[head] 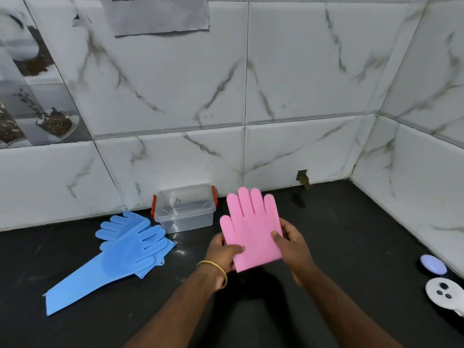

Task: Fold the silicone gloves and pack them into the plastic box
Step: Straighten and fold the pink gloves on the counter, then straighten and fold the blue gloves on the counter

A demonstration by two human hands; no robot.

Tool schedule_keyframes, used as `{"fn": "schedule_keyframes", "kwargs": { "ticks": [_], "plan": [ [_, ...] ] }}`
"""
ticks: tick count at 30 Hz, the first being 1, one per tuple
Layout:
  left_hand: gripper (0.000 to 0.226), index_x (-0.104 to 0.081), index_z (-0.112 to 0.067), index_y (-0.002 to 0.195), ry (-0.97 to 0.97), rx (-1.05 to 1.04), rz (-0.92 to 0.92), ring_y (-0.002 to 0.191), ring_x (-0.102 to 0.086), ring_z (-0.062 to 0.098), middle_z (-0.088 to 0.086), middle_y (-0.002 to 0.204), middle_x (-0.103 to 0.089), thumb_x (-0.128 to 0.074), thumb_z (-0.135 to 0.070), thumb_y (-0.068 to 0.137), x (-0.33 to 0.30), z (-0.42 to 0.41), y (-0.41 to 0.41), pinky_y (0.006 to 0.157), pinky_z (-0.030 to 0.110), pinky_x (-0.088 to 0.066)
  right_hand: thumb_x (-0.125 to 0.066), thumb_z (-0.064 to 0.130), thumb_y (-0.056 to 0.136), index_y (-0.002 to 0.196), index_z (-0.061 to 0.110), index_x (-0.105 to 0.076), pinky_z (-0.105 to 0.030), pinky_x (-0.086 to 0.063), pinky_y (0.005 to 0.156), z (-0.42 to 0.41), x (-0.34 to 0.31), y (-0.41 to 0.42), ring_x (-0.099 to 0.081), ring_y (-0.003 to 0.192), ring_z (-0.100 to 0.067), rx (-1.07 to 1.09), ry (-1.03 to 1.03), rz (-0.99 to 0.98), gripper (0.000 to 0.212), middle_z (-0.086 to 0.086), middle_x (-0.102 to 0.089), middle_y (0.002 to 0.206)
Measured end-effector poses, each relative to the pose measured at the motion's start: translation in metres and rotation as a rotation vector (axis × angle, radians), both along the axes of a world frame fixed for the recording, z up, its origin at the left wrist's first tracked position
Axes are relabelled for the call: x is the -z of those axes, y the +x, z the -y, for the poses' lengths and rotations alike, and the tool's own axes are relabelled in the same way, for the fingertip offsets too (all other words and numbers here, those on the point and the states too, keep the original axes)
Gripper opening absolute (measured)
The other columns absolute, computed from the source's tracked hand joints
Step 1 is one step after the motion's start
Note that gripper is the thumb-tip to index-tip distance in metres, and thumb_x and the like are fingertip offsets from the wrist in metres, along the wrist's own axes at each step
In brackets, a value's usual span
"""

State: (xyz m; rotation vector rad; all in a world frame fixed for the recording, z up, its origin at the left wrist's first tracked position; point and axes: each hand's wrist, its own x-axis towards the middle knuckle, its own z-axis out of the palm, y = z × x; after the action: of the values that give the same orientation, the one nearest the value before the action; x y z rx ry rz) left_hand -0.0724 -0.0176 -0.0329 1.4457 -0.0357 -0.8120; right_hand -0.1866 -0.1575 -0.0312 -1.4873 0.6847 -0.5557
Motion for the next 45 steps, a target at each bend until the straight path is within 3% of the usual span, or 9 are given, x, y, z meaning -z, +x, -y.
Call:
{"fn": "schedule_keyframes", "kwargs": {
  "ticks": [2,4,7,19,22,26,33,36,45],
  "plan": [
    [0.047,-0.053,0.001,0.118,0.154,-0.046,0.012,0.101,-0.065,0.038,0.02,0.115,-0.065,-0.069,0.014,0.075,0.025,0.008,-0.009,0.082,0.054,-0.057,-0.061,0.004,0.092,0.116,0.021,-0.062,-0.01,-0.053,0.064,0.005,0.034,-0.003,-0.068,0.087,-0.006,0.061,-0.062,-0.128,0.03,0.002,-0.071,0.112],
    [0.042,-0.055,0.003,0.109,0.271,-0.067,0.016,0.103,-0.065,0.039,0.024,0.113,-0.065,-0.073,0.014,0.072,0.047,0.012,-0.02,0.085,0.056,-0.056,-0.06,0.001,0.091,0.124,0.007,-0.06,-0.018,-0.053,0.078,0.009,0.064,-0.009,-0.064,0.098,-0.015,0.038,-0.111,-0.288,0.034,-0.009,-0.067,0.12],
    [0.04,-0.055,0.0,0.1,0.321,-0.058,0.054,0.099,-0.067,0.037,0.023,0.109,-0.067,-0.076,0.014,0.069,0.062,0.014,-0.024,0.083,0.056,-0.056,-0.061,0.009,0.091,0.129,0.012,-0.057,-0.03,-0.051,0.09,0.018,0.08,-0.012,-0.061,0.104,-0.015,0.001,-0.138,-0.405,0.038,0.0,-0.065,0.119],
    [0.044,-0.054,-0.005,0.107,0.431,0.047,0.094,0.085,-0.068,0.027,0.013,0.104,-0.067,-0.08,0.001,0.072,0.052,0.009,-0.023,0.07,0.049,-0.061,-0.066,0.017,0.087,0.125,0.014,-0.061,-0.016,-0.045,0.069,0.032,0.086,-0.014,-0.057,0.084,-0.002,-0.083,-0.256,-0.496,0.039,0.012,-0.059,0.099],
    [0.041,-0.055,-0.01,0.104,0.521,0.093,0.182,0.073,-0.066,0.019,0.006,0.095,-0.067,-0.082,-0.012,0.073,0.048,0.001,-0.025,0.063,0.039,-0.06,-0.068,0.018,0.085,0.121,0.015,-0.063,-0.026,-0.051,0.08,0.026,0.084,-0.012,-0.059,0.09,-0.009,-0.047,-0.316,-0.533,0.037,0.008,-0.064,0.102],
    [0.046,-0.054,-0.016,0.111,0.549,0.12,0.205,0.079,-0.06,0.013,0.0,0.105,-0.06,-0.082,-0.018,0.074,0.04,-0.018,-0.017,0.061,0.032,-0.059,-0.067,0.027,0.085,0.12,0.017,-0.063,-0.04,-0.052,0.096,0.013,0.072,-0.003,-0.062,0.107,-0.022,0.059,-0.543,-0.577,0.037,-0.003,-0.067,0.117],
    [0.034,-0.06,-0.02,0.1,0.539,0.048,0.2,0.091,-0.065,0.02,0.005,0.1,-0.067,-0.081,-0.027,0.073,0.024,-0.058,0.011,0.067,0.031,-0.058,-0.061,0.029,0.087,0.127,0.018,-0.058,-0.035,-0.04,0.105,-0.035,0.046,0.035,-0.055,0.119,-0.02,-0.032,-0.856,-0.388,0.041,0.001,-0.057,0.128],
    [0.032,-0.061,-0.021,0.098,0.515,0.042,0.195,0.086,-0.065,0.02,0.009,0.099,-0.069,-0.08,-0.028,0.073,0.02,-0.081,0.025,0.063,0.03,-0.056,-0.064,0.027,0.087,0.125,0.014,-0.06,-0.036,-0.042,0.098,-0.06,0.047,0.051,-0.055,0.117,-0.025,-0.037,-0.772,-0.368,0.04,-0.003,-0.058,0.127],
    [0.032,-0.061,-0.02,0.097,0.536,-0.019,0.168,0.076,-0.062,0.017,0.006,0.092,-0.07,-0.079,-0.031,0.073,0.03,-0.187,0.086,0.06,0.028,-0.052,-0.071,0.029,0.085,0.138,0.016,-0.052,-0.035,-0.036,0.111,-0.159,0.056,0.11,-0.048,0.131,-0.022,-0.18,-0.595,-0.466,0.057,-0.005,-0.053,0.14]
  ]
}}
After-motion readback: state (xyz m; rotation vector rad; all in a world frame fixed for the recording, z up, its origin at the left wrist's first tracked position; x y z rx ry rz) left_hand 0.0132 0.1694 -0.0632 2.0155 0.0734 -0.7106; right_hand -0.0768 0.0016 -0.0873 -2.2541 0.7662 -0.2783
